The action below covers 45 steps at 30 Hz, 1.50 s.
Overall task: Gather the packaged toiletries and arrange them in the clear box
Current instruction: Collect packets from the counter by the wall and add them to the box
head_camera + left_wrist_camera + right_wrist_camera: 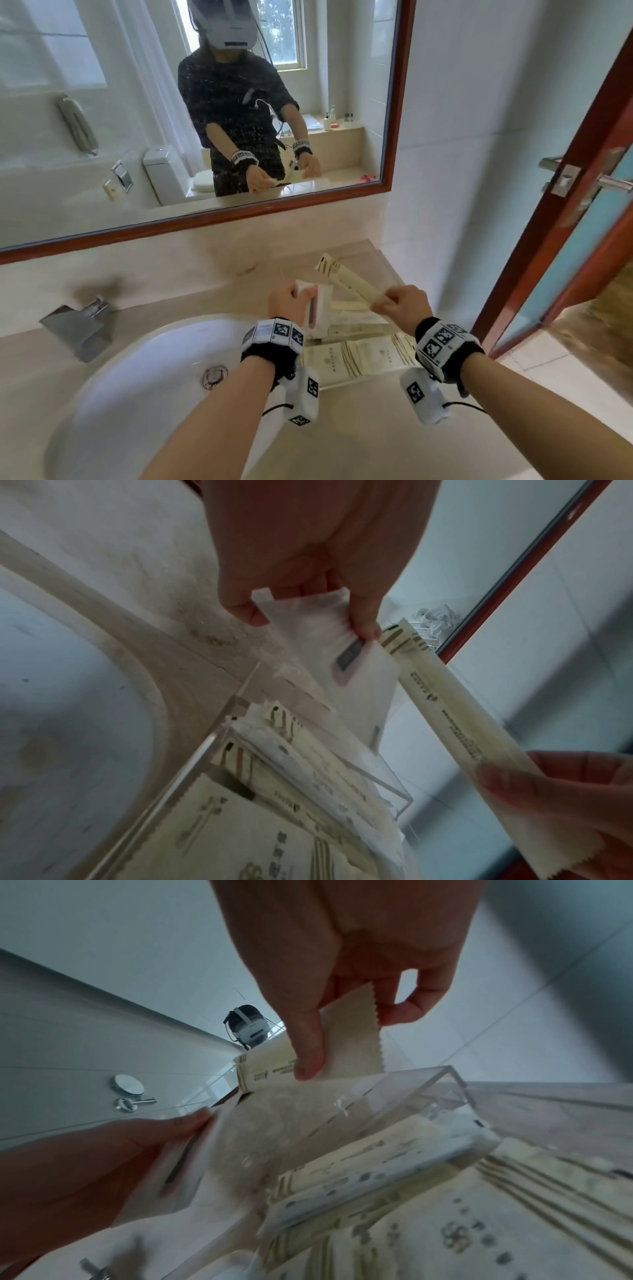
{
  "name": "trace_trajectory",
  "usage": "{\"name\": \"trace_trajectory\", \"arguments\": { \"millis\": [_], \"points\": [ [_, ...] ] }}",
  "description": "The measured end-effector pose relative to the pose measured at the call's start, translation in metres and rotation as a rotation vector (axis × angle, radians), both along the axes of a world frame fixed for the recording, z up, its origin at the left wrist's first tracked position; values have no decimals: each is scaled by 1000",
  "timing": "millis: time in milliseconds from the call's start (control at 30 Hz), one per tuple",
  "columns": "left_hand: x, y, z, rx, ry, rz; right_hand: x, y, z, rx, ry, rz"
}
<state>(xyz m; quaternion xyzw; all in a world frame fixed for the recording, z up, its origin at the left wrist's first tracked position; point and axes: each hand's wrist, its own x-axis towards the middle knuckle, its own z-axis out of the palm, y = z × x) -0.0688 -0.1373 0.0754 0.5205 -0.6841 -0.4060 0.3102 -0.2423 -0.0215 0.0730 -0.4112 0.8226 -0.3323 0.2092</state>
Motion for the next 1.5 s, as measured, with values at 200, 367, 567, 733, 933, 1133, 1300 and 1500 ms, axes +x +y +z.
{"name": "trace_trajectory", "arguments": {
  "millis": [200, 367, 567, 733, 933, 1133, 1300, 1500],
  "points": [
    [-12, -6, -7, 32, -71, 39, -32, 0, -12, 1, -123, -72],
    [-6, -17, -9, 24, -169, 71, -43, -6, -22, 98, -247, 27],
    [2, -26, -9, -5, -229, 81, -44, -26, -28, 339, -239, 221],
    [8, -27, -17, -15, -191, 55, -40, -45, -40, 407, -146, 294],
    [16, -31, -26, 17, -177, 56, -28, -61, -55, 494, 108, 331],
    [17, -30, -30, 31, -81, 8, -20, -69, -48, 485, 220, 323],
    [9, -24, -36, 142, 38, -54, -16, -70, -31, 183, -74, 321],
    [-11, -8, -40, 368, 275, -39, -3, -68, -25, 200, -174, 479]
  ]
}}
